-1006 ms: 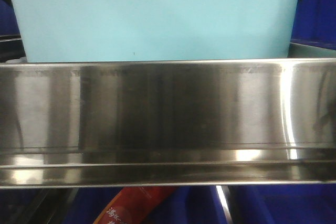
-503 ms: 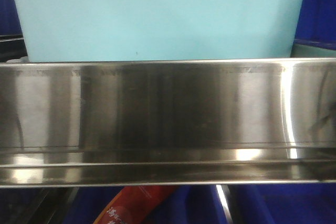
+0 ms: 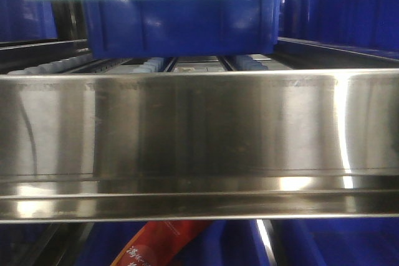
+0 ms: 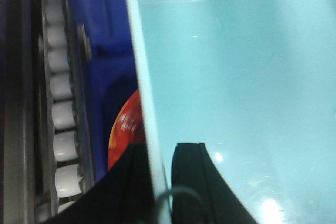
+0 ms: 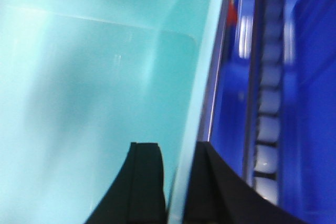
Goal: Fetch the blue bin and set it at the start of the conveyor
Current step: 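Lift the teal bin with both grippers and pull it off the shelf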
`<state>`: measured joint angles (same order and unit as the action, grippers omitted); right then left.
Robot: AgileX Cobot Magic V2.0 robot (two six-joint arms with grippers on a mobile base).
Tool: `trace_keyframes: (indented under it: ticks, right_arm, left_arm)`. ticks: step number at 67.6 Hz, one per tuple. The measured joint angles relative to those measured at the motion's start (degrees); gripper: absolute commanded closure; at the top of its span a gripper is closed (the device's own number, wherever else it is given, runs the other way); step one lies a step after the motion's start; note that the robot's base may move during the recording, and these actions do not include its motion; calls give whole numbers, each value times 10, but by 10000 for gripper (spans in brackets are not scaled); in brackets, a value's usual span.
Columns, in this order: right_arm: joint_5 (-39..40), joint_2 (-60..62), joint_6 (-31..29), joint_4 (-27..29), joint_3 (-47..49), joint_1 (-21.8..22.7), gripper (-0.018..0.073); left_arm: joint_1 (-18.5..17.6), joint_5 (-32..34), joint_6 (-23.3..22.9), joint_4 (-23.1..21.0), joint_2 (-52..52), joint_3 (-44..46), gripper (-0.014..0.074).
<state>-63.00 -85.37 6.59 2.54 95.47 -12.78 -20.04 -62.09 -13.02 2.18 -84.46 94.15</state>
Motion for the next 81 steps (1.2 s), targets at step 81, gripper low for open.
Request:
trace_keyframes:
  ticks: [81]
  right_arm:
    - [61,71,1,-1,0,-1,711]
  left_arm:
    - [-9,89,-2,-1,73,0,708]
